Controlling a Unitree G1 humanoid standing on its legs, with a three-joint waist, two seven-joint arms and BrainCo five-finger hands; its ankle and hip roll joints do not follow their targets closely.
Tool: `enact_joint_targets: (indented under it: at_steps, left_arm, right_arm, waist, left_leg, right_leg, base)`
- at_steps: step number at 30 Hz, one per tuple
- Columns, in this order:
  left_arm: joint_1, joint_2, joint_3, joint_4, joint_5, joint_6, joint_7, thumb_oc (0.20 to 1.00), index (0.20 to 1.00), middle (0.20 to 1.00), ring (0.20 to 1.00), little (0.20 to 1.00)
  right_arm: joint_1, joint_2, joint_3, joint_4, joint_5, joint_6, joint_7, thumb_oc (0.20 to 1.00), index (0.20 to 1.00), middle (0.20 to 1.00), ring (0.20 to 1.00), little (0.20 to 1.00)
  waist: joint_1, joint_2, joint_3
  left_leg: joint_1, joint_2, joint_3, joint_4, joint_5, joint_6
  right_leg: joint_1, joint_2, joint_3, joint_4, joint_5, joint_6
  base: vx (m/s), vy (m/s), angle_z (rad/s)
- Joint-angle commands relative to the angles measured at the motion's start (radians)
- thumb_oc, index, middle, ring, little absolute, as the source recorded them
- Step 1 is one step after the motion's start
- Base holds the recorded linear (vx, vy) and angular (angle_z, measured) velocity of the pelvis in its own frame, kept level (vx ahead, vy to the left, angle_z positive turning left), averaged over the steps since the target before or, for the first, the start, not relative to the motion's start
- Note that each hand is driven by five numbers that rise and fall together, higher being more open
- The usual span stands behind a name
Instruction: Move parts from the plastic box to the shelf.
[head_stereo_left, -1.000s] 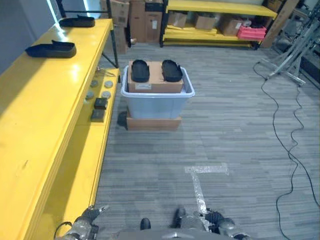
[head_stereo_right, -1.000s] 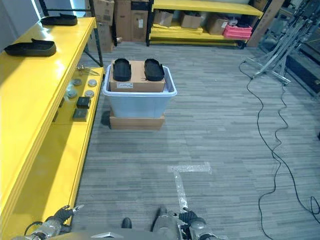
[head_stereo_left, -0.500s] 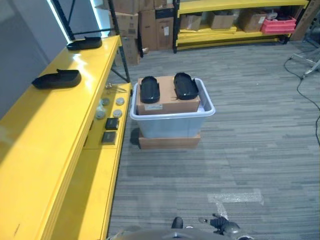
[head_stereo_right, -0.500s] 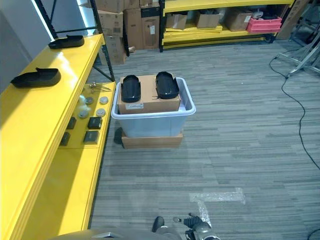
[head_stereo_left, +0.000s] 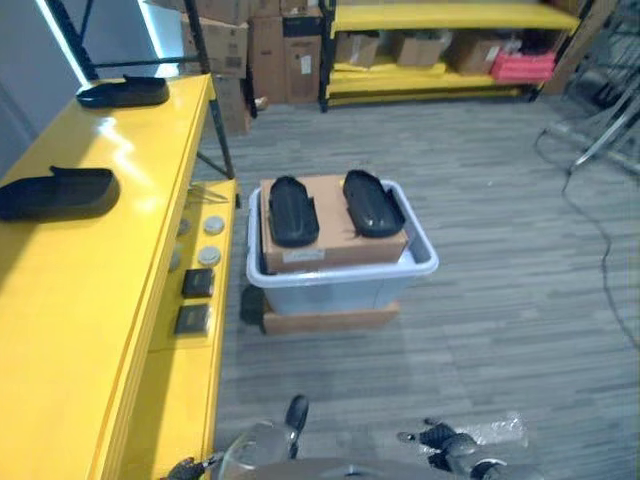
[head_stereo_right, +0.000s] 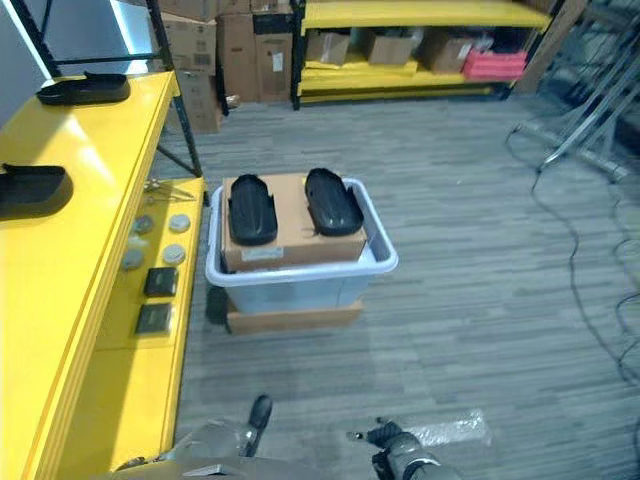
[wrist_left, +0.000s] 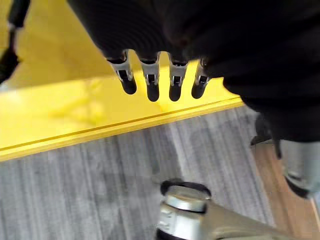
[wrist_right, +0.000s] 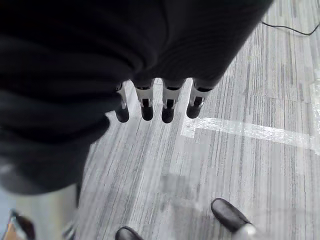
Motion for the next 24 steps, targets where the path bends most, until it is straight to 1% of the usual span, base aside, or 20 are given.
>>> enact_joint_targets:
  at_steps: [1, 3, 5, 6, 8, 9, 10, 11, 12, 13, 15, 16, 17, 18, 19, 20, 21, 22, 23, 24]
  left_arm:
    - [-0.026, -0.012, 0.009, 0.017, -0.032, -0.005, 0.003, 1.0, 1.0, 1.0, 1.0, 1.0]
    - [-0.034, -0.005, 0.005, 0.013, -0.029, -0.003, 0.005, 1.0, 1.0, 1.0, 1.0, 1.0]
    - [-0.038, -0.004, 0.004, 0.011, -0.026, -0.004, 0.007, 1.0, 1.0, 1.0, 1.0, 1.0]
    - [-0.046, 0.002, 0.007, 0.003, -0.026, -0.008, 0.012, 1.0, 1.0, 1.0, 1.0, 1.0]
    - [-0.058, 0.007, 0.005, 0.003, -0.023, -0.013, 0.018, 1.0, 1.0, 1.0, 1.0, 1.0]
    - [-0.062, 0.006, 0.002, 0.004, -0.019, -0.016, 0.022, 1.0, 1.0, 1.0, 1.0, 1.0]
    - [-0.063, 0.006, 0.002, 0.004, -0.019, -0.016, 0.022, 1.0, 1.0, 1.0, 1.0, 1.0]
    - [-0.075, 0.005, -0.003, 0.008, -0.009, -0.019, 0.028, 1.0, 1.0, 1.0, 1.0, 1.0]
    - [-0.082, 0.007, -0.013, 0.008, 0.008, -0.022, 0.028, 1.0, 1.0, 1.0, 1.0, 1.0]
    - [-0.085, 0.012, -0.018, 0.007, 0.017, -0.023, 0.027, 1.0, 1.0, 1.0, 1.0, 1.0]
    - [-0.077, 0.012, -0.018, 0.014, 0.033, -0.026, 0.038, 1.0, 1.0, 1.0, 1.0, 1.0]
    - [-0.072, 0.012, -0.014, 0.016, 0.026, -0.028, 0.04, 1.0, 1.0, 1.0, 1.0, 1.0]
    - [-0.059, 0.01, 0.001, 0.016, 0.005, -0.03, 0.033, 1.0, 1.0, 1.0, 1.0, 1.0]
    - [-0.059, 0.01, 0.002, 0.016, 0.004, -0.03, 0.033, 1.0, 1.0, 1.0, 1.0, 1.0]
    - [-0.055, 0.008, 0.001, 0.02, 0.005, -0.03, 0.032, 1.0, 1.0, 1.0, 1.0, 1.0]
    - [-0.054, 0.005, -0.009, 0.02, 0.011, -0.026, 0.034, 1.0, 1.0, 1.0, 1.0, 1.0]
    - [-0.055, 0.005, -0.008, 0.02, 0.011, -0.026, 0.034, 1.0, 1.0, 1.0, 1.0, 1.0]
    - [-0.053, 0.01, -0.01, 0.02, 0.012, -0.025, 0.037, 1.0, 1.0, 1.0, 1.0, 1.0]
    - [-0.054, 0.01, -0.01, 0.02, 0.012, -0.025, 0.037, 1.0, 1.0, 1.0, 1.0, 1.0]
    - [-0.05, 0.01, -0.009, 0.019, 0.014, -0.027, 0.038, 1.0, 1.0, 1.0, 1.0, 1.0]
  right_arm:
    - [-0.022, -0.046, 0.014, -0.043, -0.027, -0.005, 0.005, 1.0, 1.0, 1.0, 1.0, 1.0]
    - [-0.017, -0.041, 0.016, -0.056, -0.042, 0.001, 0.004, 1.0, 1.0, 1.0, 1.0, 1.0]
    - [-0.014, -0.04, 0.016, -0.058, -0.045, 0.002, 0.002, 1.0, 1.0, 1.0, 1.0, 1.0]
    - [-0.009, -0.04, 0.011, -0.063, -0.046, 0.003, -0.001, 1.0, 1.0, 1.0, 1.0, 1.0]
    - [-0.009, -0.042, 0.009, -0.064, -0.051, 0.004, -0.004, 1.0, 1.0, 1.0, 1.0, 1.0]
    - [-0.006, -0.045, 0.005, -0.064, -0.05, 0.005, -0.004, 1.0, 1.0, 1.0, 1.0, 1.0]
    - [-0.007, -0.045, 0.004, -0.064, -0.05, 0.005, -0.004, 1.0, 1.0, 1.0, 1.0, 1.0]
    - [0.0, -0.048, 0.0, -0.057, -0.045, 0.009, -0.002, 1.0, 1.0, 1.0, 1.0, 1.0]
    - [0.005, -0.05, 0.001, -0.048, -0.044, 0.012, -0.001, 1.0, 1.0, 1.0, 1.0, 1.0]
    - [0.008, -0.051, -0.001, -0.042, -0.039, 0.013, 0.001, 1.0, 1.0, 1.0, 1.0, 1.0]
    - [0.012, -0.051, 0.005, -0.029, -0.037, 0.014, 0.008, 1.0, 1.0, 1.0, 1.0, 1.0]
    - [0.014, -0.052, 0.004, -0.031, -0.038, 0.013, 0.006, 1.0, 1.0, 1.0, 1.0, 1.0]
    - [0.016, -0.065, -0.003, -0.043, -0.027, 0.006, -0.001, 1.0, 1.0, 1.0, 1.0, 1.0]
    - [0.016, -0.065, -0.003, -0.043, -0.027, 0.006, -0.001, 1.0, 1.0, 1.0, 1.0, 1.0]
    - [0.012, -0.072, -0.007, -0.052, -0.017, 0.001, -0.005, 1.0, 1.0, 1.0, 1.0, 1.0]
    - [0.003, -0.093, -0.013, -0.069, -0.003, -0.006, -0.019, 1.0, 1.0, 1.0, 1.0, 1.0]
    - [0.003, -0.093, -0.013, -0.069, -0.003, -0.006, -0.019, 1.0, 1.0, 1.0, 1.0, 1.0]
    - [-0.004, -0.113, -0.023, -0.092, 0.015, -0.016, -0.031, 1.0, 1.0, 1.0, 1.0, 1.0]
    - [-0.005, -0.113, -0.023, -0.092, 0.015, -0.016, -0.031, 1.0, 1.0, 1.0, 1.0, 1.0]
    - [-0.005, -0.127, -0.031, -0.111, 0.02, -0.023, -0.036, 1.0, 1.0, 1.0, 1.0, 1.0]
  waist:
    - [0.012, 0.019, 0.041]
    - [0.005, 0.035, 0.05]
    - [0.003, 0.039, 0.053]
    - [0.001, 0.042, 0.053]
    - [-0.002, 0.037, 0.054]
    - [-0.012, 0.031, 0.054]
    - [-0.013, 0.031, 0.053]
    - [-0.039, 0.015, 0.048]
    - [-0.053, 0.013, 0.046]
    - [-0.055, 0.002, 0.04]
    - [-0.052, -0.003, 0.019]
    - [-0.052, 0.003, 0.016]
    - [-0.054, 0.013, 0.019]
    - [-0.056, 0.013, 0.019]
    - [-0.059, 0.015, 0.026]
    - [-0.074, 0.006, 0.054]
    - [-0.075, 0.007, 0.053]
    - [-0.085, 0.003, 0.073]
    - [-0.087, 0.0, 0.07]
    - [-0.101, 0.0, 0.073]
  left_leg:
    - [0.045, -0.018, -0.028, 0.139, -0.246, 0.035]
    - [0.084, -0.009, -0.031, 0.144, -0.278, 0.048]
    - [0.101, -0.002, -0.036, 0.144, -0.29, 0.049]
    - [0.129, 0.009, -0.054, 0.141, -0.312, 0.04]
    - [0.151, 0.021, -0.071, 0.135, -0.331, 0.023]
    - [0.17, 0.027, -0.088, 0.132, -0.345, 0.012]
    - [0.168, 0.027, -0.09, 0.13, -0.342, 0.012]
    - [0.199, 0.033, -0.128, 0.125, -0.366, -0.005]
    - [0.217, 0.039, -0.157, 0.123, -0.383, -0.01]
    - [0.216, 0.032, -0.179, 0.133, -0.391, -0.015]
    - [0.224, 0.041, -0.216, 0.145, -0.414, -0.029]
    - [0.218, 0.049, -0.227, 0.16, -0.405, -0.034]
    - [0.189, 0.054, -0.246, 0.223, -0.362, -0.056]
    - [0.187, 0.054, -0.248, 0.226, -0.363, -0.056]
    - [0.159, 0.053, -0.233, 0.275, -0.326, -0.077]
    - [0.039, 0.067, -0.138, 0.436, -0.239, -0.117]
    - [0.034, 0.067, -0.139, 0.444, -0.243, -0.117]
    - [-0.029, 0.106, -0.023, 0.492, -0.235, -0.133]
    - [-0.032, 0.103, -0.024, 0.488, -0.231, -0.132]
    - [-0.047, 0.149, 0.065, 0.436, -0.217, -0.14]
  right_leg:
    - [-0.054, 0.011, -0.062, -0.021, 0.26, 0.032]
    - [-0.092, -0.066, -0.114, 0.048, 0.276, 0.018]
    - [-0.107, -0.09, -0.127, 0.045, 0.267, 0.007]
    - [-0.125, -0.127, -0.145, -0.047, 0.26, -0.002]
    - [-0.14, -0.142, -0.139, -0.175, 0.269, 0.005]
    - [-0.149, -0.127, -0.101, -0.264, 0.271, 0.01]
    - [-0.148, -0.126, -0.103, -0.271, 0.276, 0.009]
    - [-0.162, -0.074, 0.035, -0.403, 0.293, 0.031]
    - [-0.176, -0.051, 0.107, -0.429, 0.302, 0.036]
    - [-0.158, -0.053, 0.132, -0.473, 0.308, 0.041]
    - [-0.132, -0.053, 0.133, -0.5, 0.318, 0.033]
    - [-0.126, -0.048, 0.121, -0.492, 0.316, 0.028]
    - [-0.103, -0.029, 0.104, -0.491, 0.3, 0.011]
    - [-0.102, -0.029, 0.102, -0.491, 0.3, 0.011]
    - [-0.082, -0.025, 0.079, -0.505, 0.292, 0.006]
    - [-0.034, -0.036, 0.03, -0.524, 0.266, -0.019]
    - [-0.035, -0.035, 0.028, -0.524, 0.266, -0.019]
    - [0.006, -0.031, -0.025, -0.554, 0.251, -0.034]
    - [0.003, -0.034, -0.026, -0.554, 0.252, -0.033]
    - [0.024, -0.033, -0.064, -0.573, 0.245, -0.032]
  base:
    - [0.2, 0.108, -0.5]
    - [0.18, 0.019, 0.24]
    - [0.18, -0.072, 0.18]
    - [0.22, -0.189, 0.11]
    - [0.28, -0.278, 0.03]
    - [0.19, -0.199, 0.12]
    - [0.33, -0.328, 0.26]
    - [0.34, -0.336, 0.29]
    - [0.42, -0.426, 0.41]
    - [0.28, -0.309, 0.61]
    - [0.28, -0.322, 1.04]
    - [0.32, -0.396, 1.39]
    - [0.21, -0.263, 1.15]
    - [0.17, -0.252, 0.94]
    - [0.04, -0.193, 0.53]
    - [0.04, -0.189, 0.35]
    - [0.0, -0.26, 0.55]
    - [-0.01, -0.139, 0.56]
    - [0.01, -0.182, 0.67]
    - [0.02, -0.054, 0.57]
